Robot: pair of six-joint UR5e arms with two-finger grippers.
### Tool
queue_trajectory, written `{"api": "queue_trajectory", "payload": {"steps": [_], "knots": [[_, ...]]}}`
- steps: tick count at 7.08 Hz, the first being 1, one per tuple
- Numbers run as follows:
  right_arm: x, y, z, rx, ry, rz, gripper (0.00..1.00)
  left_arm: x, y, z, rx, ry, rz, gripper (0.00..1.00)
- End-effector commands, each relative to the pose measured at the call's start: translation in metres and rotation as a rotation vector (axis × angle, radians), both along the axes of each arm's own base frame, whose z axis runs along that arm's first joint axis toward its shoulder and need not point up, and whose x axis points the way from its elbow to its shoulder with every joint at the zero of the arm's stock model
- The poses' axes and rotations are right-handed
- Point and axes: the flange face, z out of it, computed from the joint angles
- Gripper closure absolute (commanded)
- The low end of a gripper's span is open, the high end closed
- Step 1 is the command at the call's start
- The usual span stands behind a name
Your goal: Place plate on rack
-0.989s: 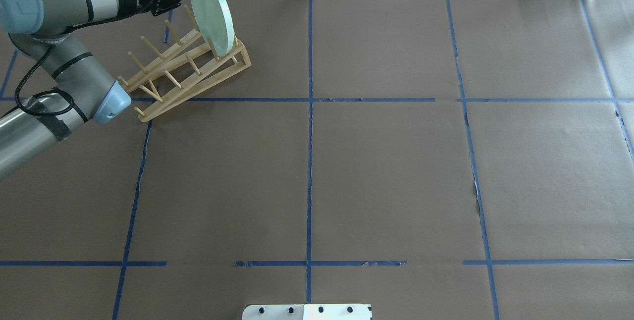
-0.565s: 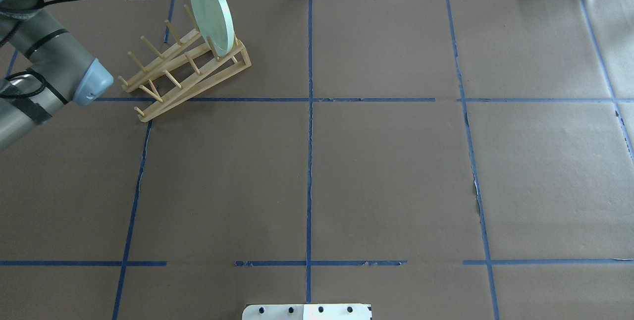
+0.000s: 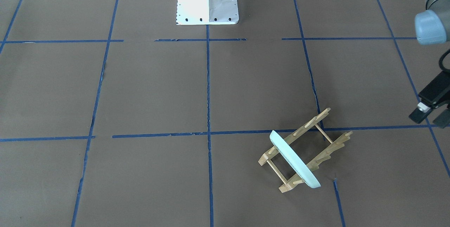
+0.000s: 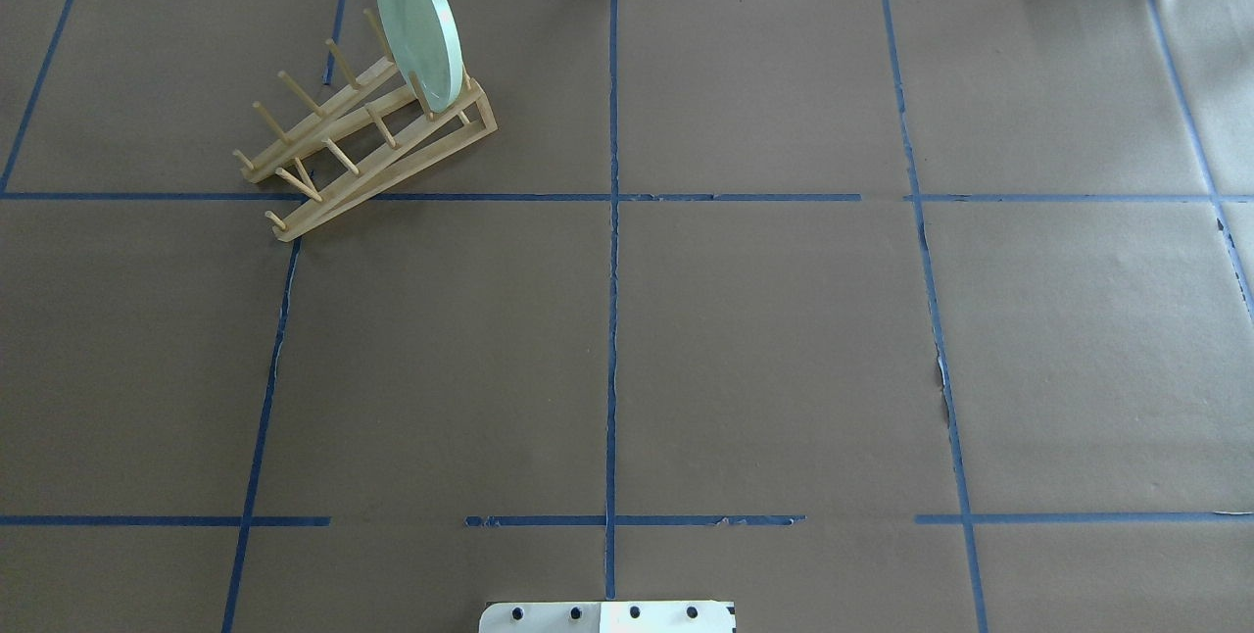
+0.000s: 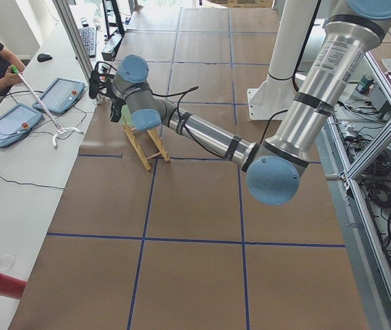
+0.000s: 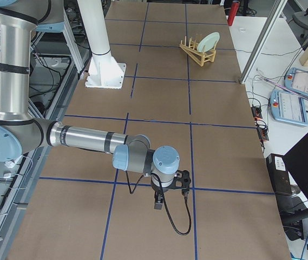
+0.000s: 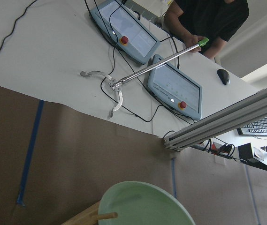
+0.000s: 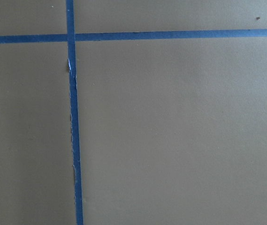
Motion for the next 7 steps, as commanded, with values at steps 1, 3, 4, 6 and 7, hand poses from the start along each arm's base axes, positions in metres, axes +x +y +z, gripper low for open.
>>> {"api": "queue_trajectory", "payload": {"steps": [1, 3, 4, 6, 7], "knots": [[0.000, 0.000, 0.000, 0.000, 0.000, 0.000, 0.00, -0.053, 0.029, 0.113, -0.025, -0.297, 0.185, 0.00], [0.000, 0.000, 0.000, 0.000, 0.000, 0.000, 0.00, -0.128, 0.063, 0.216, -0.082, -0.430, 0.326, 0.00], [0.000, 0.000, 0.000, 0.000, 0.000, 0.000, 0.00, -0.153, 0.092, 0.258, -0.114, -0.429, 0.352, 0.00], [0.000, 0.000, 0.000, 0.000, 0.000, 0.000, 0.00, -0.153, 0.120, 0.289, -0.297, -0.384, 0.395, 0.00], [0.000, 0.000, 0.000, 0.000, 0.000, 0.000, 0.00, -0.153, 0.127, 0.289, -0.320, -0.378, 0.400, 0.00]]}}
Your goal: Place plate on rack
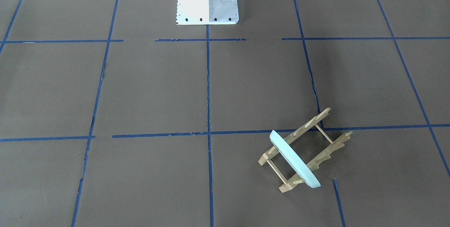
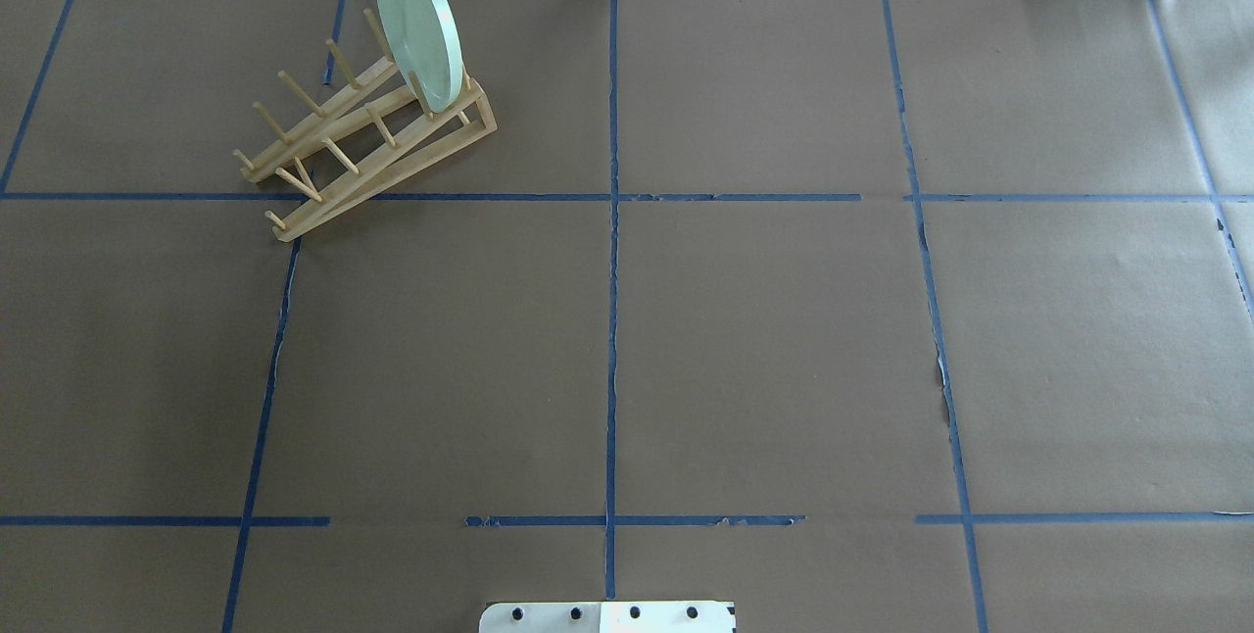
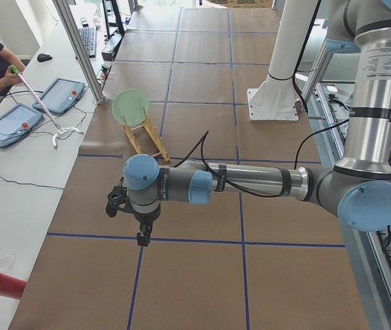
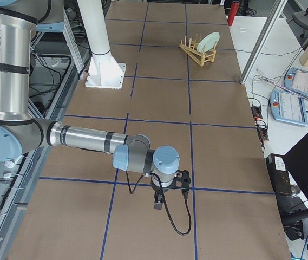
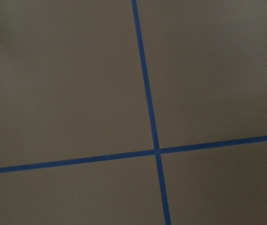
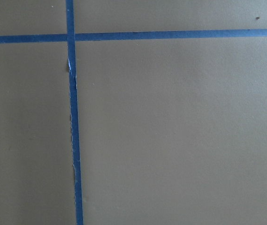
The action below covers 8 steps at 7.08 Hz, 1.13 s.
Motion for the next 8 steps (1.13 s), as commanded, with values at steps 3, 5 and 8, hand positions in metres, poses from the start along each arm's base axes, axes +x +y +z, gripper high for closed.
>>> {"api": "queue_trajectory", "payload": {"steps": [3, 5, 8], "knots": [[0.000, -0.001, -0.001, 0.001, 0.000, 0.000, 0.00, 0.007, 0.018, 0.003, -0.003, 0.092, 0.002, 0.00], [0.000, 0.000, 0.000, 0.000, 0.000, 0.000, 0.00, 0.009, 0.023, 0.001, 0.034, 0.116, 0.005, 0.00], [0.000, 0.000, 0.000, 0.000, 0.000, 0.000, 0.00, 0.009, 0.020, 0.001, 0.027, 0.101, 0.007, 0.00]]}}
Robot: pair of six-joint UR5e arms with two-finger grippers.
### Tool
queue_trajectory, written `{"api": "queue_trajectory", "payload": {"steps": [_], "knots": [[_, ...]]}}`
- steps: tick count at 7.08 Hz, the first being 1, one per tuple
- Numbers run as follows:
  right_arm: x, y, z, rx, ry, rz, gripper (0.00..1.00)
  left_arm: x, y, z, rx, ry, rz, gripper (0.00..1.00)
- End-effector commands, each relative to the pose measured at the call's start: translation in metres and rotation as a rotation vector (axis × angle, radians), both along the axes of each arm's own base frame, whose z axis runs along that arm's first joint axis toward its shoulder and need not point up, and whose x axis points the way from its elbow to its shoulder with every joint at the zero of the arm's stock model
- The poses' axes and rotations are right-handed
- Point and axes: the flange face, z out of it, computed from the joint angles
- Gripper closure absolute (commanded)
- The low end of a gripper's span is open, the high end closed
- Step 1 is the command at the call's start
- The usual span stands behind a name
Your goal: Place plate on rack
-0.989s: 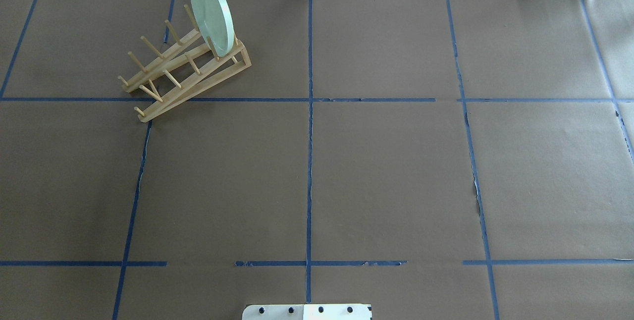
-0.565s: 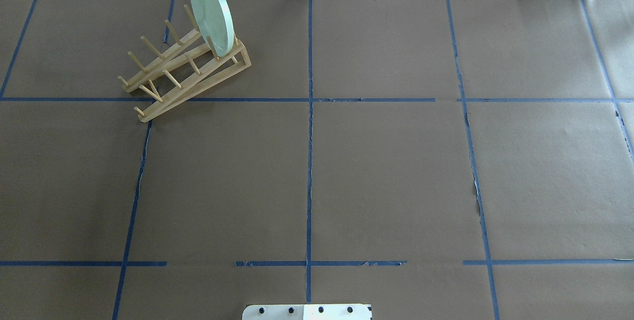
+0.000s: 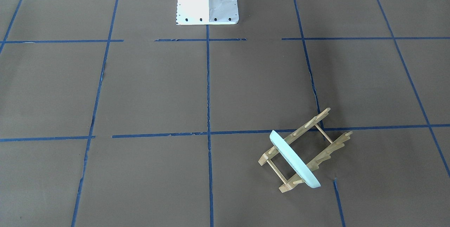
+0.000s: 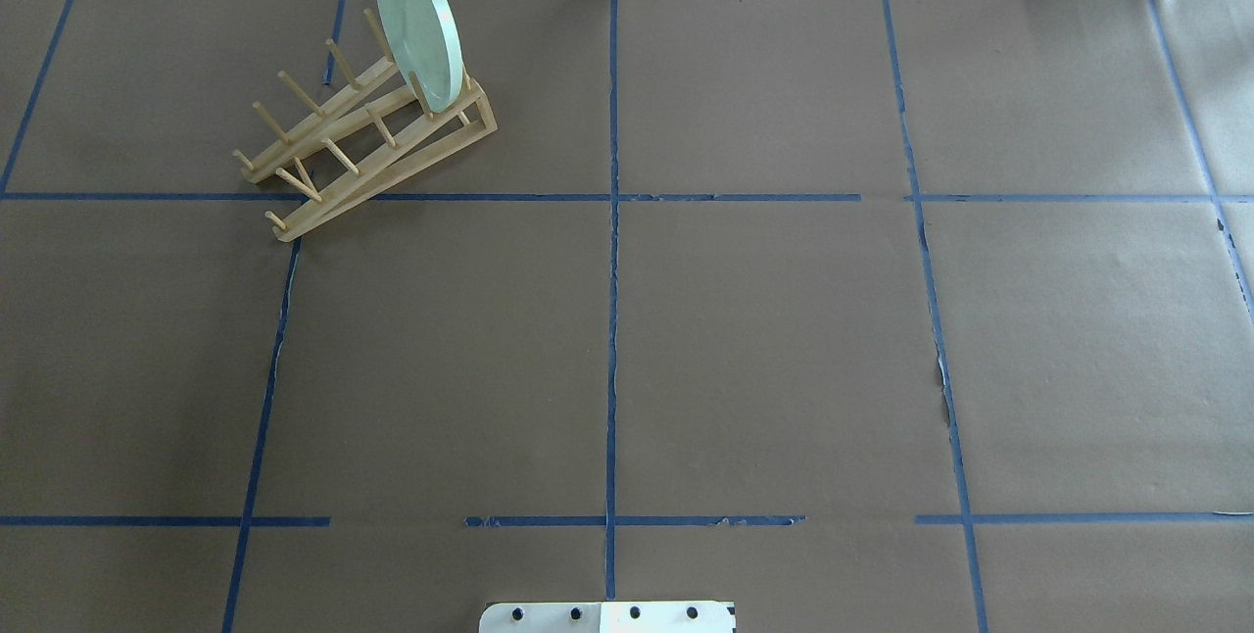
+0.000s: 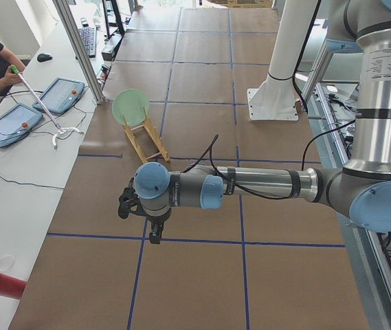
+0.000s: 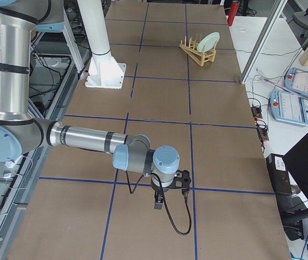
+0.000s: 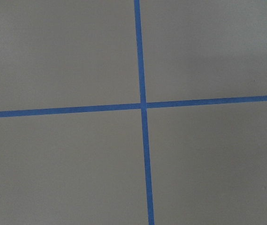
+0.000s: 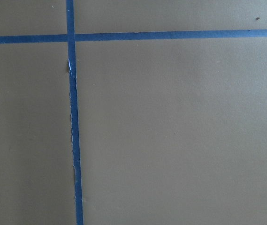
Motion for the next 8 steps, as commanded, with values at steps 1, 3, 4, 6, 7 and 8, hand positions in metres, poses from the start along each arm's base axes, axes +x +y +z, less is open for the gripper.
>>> {"api": "queue_trajectory", "payload": {"steps": [1, 3, 4, 6, 7, 8], "knots": [[0.0000, -0.0005, -0.0004, 0.001, 0.000, 0.000, 0.00, 0.0003, 0.0043, 0.0058, -0.013, -0.007, 0.000, 0.00], [0.0000, -0.0005, -0.0004, 0.001, 0.000, 0.000, 0.00, 0.0002, 0.0029, 0.0043, -0.010, -0.007, 0.000, 0.00], [0.0000, -0.0005, -0.0004, 0.001, 0.000, 0.000, 0.00, 0.0008, 0.0000, 0.0028, -0.008, -0.007, 0.001, 0.00], [0.0000, 0.0003, 0.0002, -0.001, 0.000, 0.000, 0.00, 0.0007, -0.0024, -0.0012, 0.002, -0.007, 0.002, 0.00], [0.0000, -0.0005, -0.0004, 0.001, 0.000, 0.000, 0.00, 0.0007, -0.0016, -0.0011, 0.001, -0.007, 0.002, 0.00], [0.0000, 0.0003, 0.0002, -0.001, 0.000, 0.000, 0.00, 0.0007, -0.0024, -0.0026, 0.004, -0.007, 0.002, 0.00]]}}
